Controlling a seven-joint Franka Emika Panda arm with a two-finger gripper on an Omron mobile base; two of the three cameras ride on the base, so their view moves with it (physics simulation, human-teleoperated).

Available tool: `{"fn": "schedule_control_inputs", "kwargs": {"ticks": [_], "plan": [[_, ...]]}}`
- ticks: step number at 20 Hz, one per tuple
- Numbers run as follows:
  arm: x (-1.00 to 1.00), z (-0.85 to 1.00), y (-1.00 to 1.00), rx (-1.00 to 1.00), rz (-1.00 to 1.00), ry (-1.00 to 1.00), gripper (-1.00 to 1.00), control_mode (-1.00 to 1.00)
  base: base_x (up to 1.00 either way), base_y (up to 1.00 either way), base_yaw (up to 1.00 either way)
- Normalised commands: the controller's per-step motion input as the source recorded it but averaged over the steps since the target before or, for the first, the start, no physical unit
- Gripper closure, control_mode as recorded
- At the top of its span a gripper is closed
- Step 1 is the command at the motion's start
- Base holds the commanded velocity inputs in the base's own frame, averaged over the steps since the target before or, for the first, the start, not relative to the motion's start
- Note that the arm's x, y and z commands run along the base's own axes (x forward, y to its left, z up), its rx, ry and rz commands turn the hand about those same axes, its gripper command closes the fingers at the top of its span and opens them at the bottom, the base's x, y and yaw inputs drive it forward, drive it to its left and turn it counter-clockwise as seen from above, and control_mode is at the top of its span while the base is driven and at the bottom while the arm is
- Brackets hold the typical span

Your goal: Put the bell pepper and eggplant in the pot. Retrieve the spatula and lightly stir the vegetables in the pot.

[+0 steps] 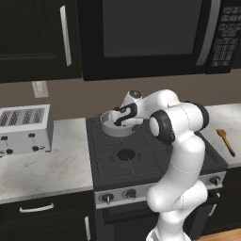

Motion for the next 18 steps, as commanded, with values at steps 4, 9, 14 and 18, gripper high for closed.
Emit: {"fn": "schedule_control_inputs", "kwargs": {"ticks": [4, 9, 14, 18], "plan": [[0.14, 0.0, 0.0, 0.0, 0.0, 0.01, 1.0, -1.0, 0.0, 0.0, 0.0], [0.08, -0.07, 0.0, 0.0, 0.0, 0.01, 1.0, -1.0, 0.0, 0.0, 0.0], [0.02, -0.23, 0.0, 0.0, 0.0, 0.0, 1.0, -1.0, 0.0, 0.0, 0.0], [0.0, -0.07, 0.0, 0.0, 0.0, 0.0, 1.0, -1.0, 0.0, 0.0, 0.0]]}}
